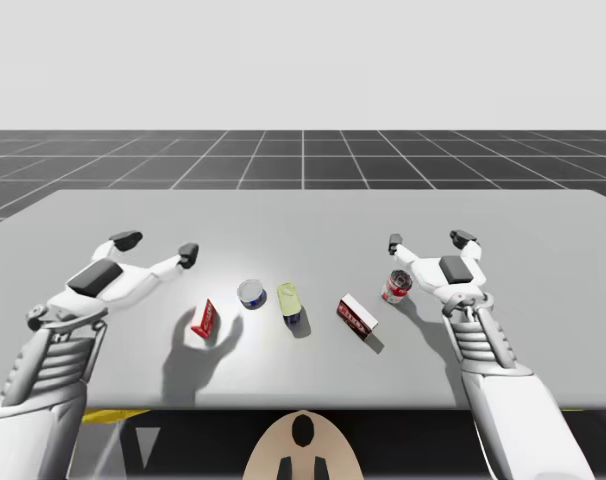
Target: Pick up the tuna fish can and lift it.
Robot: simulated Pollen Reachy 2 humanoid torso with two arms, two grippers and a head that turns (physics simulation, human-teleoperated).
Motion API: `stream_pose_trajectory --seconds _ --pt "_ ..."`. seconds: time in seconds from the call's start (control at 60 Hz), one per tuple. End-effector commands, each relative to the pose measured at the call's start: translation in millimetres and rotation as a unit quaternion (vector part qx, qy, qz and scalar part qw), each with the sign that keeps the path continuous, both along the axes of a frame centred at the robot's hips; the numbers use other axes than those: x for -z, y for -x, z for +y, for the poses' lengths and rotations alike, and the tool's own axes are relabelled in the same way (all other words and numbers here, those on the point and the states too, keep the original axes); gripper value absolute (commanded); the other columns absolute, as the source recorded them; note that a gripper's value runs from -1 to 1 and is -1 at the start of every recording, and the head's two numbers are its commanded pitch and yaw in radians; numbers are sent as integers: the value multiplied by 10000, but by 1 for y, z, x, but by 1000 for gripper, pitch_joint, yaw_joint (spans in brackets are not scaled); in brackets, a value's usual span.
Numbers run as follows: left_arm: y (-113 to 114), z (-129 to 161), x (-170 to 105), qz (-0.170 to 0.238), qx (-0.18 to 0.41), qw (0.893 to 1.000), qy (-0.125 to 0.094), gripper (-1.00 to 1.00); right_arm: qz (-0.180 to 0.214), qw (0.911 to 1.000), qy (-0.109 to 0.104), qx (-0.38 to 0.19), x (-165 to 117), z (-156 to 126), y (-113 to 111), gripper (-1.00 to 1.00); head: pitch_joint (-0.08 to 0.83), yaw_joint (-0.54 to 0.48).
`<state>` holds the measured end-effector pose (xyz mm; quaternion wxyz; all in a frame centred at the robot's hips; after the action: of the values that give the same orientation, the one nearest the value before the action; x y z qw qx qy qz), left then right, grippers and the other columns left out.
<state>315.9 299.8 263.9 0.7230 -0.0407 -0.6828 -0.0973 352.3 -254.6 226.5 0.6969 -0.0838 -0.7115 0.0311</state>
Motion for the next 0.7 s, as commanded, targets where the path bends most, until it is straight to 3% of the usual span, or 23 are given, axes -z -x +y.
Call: stream_pose_trajectory --seconds 0.017,0.117,0.35,0.5,0.7 --pt "31 -19 -20 386 966 9944 -179 -1000 -6 10000 2 7 0 0 0 -1000 669 222" --pt "49 -36 -19 843 1433 9859 -176 -1000 -13 10000 7 8 0 -1 -1 -1000 666 222" --pt "72 -67 9 1537 1642 9741 -233 -1000 -48 10000 13 17 -1 -2 -2 -1000 666 215" --pt "68 -78 21 1682 1724 9701 -307 -1000 -74 10000 22 28 -1 -3 -2 -1000 669 212" --pt "46 -90 44 1962 1653 9656 -428 -1000 -101 9999 58 40 -1 -3 -2 -1000 675 208"
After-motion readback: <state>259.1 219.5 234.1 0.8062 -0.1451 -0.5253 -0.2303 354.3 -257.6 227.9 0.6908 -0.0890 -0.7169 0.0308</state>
